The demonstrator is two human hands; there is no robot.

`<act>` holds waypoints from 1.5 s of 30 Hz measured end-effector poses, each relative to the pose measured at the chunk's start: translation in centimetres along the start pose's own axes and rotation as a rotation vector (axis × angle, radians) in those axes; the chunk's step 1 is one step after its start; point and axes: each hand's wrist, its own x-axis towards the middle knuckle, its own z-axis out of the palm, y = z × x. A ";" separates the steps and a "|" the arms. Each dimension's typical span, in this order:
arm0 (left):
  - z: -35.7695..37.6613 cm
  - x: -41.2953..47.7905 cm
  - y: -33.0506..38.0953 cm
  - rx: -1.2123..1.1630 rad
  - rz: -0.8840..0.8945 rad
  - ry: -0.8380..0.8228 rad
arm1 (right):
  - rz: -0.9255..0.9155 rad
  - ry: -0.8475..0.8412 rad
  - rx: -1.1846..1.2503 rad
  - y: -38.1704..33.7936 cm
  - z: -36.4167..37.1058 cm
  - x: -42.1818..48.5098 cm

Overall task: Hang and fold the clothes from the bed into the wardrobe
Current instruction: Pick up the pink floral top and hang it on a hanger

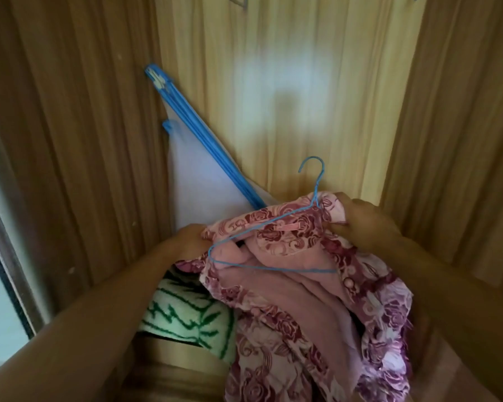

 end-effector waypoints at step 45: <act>1.1 -0.3 15.4 -0.228 0.154 0.463 | 0.100 0.338 0.013 -7.6 -7.6 -2.2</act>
